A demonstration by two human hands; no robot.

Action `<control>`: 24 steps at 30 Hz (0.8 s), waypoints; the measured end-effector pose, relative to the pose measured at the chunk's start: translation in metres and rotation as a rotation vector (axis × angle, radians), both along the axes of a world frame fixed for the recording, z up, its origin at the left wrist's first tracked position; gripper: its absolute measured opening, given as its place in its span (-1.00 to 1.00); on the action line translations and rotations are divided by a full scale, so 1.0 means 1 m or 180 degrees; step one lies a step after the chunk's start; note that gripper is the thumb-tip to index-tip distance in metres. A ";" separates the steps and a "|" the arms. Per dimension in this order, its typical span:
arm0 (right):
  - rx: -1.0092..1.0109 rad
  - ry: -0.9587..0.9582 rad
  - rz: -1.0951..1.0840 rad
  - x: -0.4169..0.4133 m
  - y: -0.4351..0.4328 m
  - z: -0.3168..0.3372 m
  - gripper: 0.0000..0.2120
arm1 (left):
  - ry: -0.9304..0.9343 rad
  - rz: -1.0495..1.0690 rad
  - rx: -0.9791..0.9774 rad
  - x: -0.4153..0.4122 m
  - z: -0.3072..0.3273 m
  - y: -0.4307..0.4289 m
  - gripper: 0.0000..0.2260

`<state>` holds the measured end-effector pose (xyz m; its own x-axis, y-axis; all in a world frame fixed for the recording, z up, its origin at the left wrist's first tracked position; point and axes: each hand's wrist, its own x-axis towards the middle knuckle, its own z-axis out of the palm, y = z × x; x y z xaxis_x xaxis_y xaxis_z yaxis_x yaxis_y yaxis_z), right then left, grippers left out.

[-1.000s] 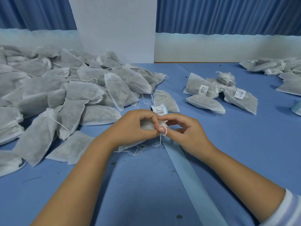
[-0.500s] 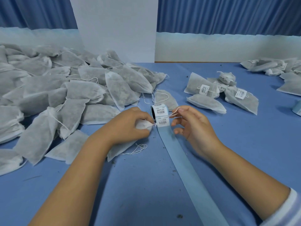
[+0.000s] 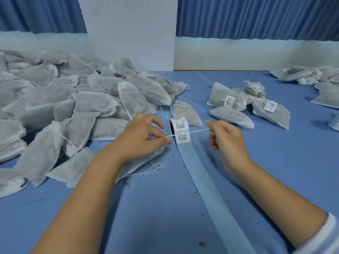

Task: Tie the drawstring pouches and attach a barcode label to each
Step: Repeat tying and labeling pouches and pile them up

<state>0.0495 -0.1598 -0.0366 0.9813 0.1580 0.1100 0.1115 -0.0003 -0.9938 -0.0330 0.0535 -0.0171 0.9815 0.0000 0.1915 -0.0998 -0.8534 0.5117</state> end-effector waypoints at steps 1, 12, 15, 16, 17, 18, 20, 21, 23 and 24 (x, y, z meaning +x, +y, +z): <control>-0.0030 -0.0031 -0.0061 0.001 0.000 -0.001 -0.60 | -0.0028 0.0073 0.0106 0.000 0.000 0.001 -0.84; -0.0613 -0.0675 0.1180 -0.013 0.005 -0.009 -0.62 | -0.0417 -0.0030 0.0861 0.000 -0.004 -0.014 -0.83; -0.0609 -0.0401 0.1642 -0.018 0.008 -0.010 -0.59 | -0.0545 -0.0089 0.0773 0.000 -0.004 -0.018 -0.73; -0.0633 -0.0385 0.1686 -0.019 0.009 -0.011 -0.62 | -0.0554 -0.0092 0.0736 0.000 -0.003 -0.020 -0.70; -0.0649 -0.0402 0.1677 -0.019 0.009 -0.011 -0.66 | -0.0545 -0.0086 0.0709 -0.001 -0.003 -0.021 -0.68; -0.0634 -0.0409 0.1640 -0.018 0.009 -0.011 -0.72 | -0.0535 -0.0077 0.0696 -0.001 -0.003 -0.021 -0.69; -0.0581 -0.0326 0.1614 -0.015 0.008 -0.010 -0.80 | -0.0533 -0.0074 0.0617 0.001 -0.005 -0.018 -0.75; -0.0570 -0.0257 0.1673 -0.014 0.007 -0.010 -0.83 | -0.0511 -0.0095 0.0504 0.002 -0.005 -0.017 -0.78; -0.0631 -0.0186 0.1829 -0.013 0.006 -0.009 -0.84 | -0.0418 -0.0180 0.0065 0.002 -0.004 -0.015 -0.80; -0.0678 -0.0180 0.1874 -0.013 0.005 -0.009 -0.84 | -0.0358 -0.0219 -0.0232 0.001 -0.002 -0.016 -0.80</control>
<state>0.0368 -0.1544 -0.0455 0.7166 0.6944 0.0656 0.2056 -0.1204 -0.9712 -0.0318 0.0378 -0.0192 0.9520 -0.0487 0.3023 -0.2171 -0.8036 0.5542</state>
